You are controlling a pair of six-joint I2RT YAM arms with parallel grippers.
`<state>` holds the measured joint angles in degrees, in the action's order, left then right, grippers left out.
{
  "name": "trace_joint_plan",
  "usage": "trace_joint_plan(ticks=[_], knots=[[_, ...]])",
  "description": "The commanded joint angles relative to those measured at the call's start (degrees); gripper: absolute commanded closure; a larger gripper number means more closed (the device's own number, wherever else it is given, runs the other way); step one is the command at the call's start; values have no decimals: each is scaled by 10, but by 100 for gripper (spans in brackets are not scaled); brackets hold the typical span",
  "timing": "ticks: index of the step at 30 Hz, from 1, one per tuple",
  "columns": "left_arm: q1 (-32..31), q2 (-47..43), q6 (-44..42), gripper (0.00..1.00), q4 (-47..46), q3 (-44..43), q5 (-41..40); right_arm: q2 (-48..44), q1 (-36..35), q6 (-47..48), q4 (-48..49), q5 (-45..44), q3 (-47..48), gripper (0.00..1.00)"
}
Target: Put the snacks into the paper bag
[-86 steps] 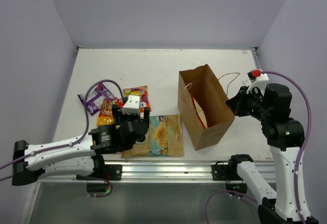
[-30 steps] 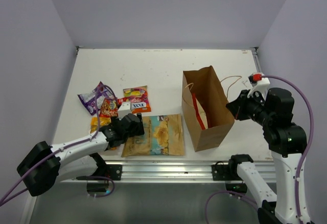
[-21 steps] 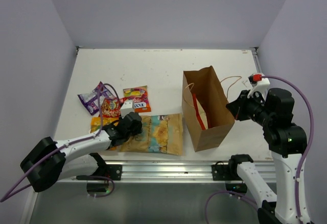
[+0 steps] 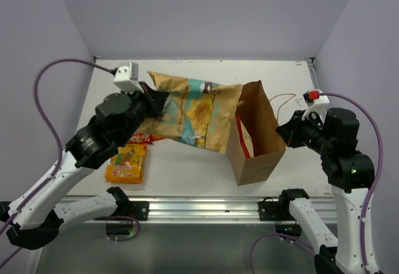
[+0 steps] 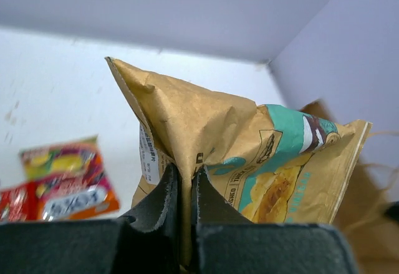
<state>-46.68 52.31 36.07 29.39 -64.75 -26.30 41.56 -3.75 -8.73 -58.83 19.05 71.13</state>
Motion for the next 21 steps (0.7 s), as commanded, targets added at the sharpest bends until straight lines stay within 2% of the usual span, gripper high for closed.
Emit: trace_joint_plan(ticks=[1, 7, 13, 16, 19, 21], knots=[[-8, 37, -79, 100, -32, -161, 34, -6, -1, 7, -2, 12, 10, 100], [-53, 129, -140, 100, -80, -310, 48, -4, -1, 8, -2, 14, 10, 100], [-86, 228, -123, 100, -162, -403, 136, -4, -1, 8, -1, 13, 8, 100], [-118, 284, -144, 100, -182, -466, 105, -6, -1, 10, -4, 13, 10, 100], [-159, 349, -170, 100, -145, -554, 79, -9, -1, 12, -5, 12, 8, 100], [-170, 376, -186, 100, -134, -571, 75, -9, -2, 13, -4, 12, 7, 100]])
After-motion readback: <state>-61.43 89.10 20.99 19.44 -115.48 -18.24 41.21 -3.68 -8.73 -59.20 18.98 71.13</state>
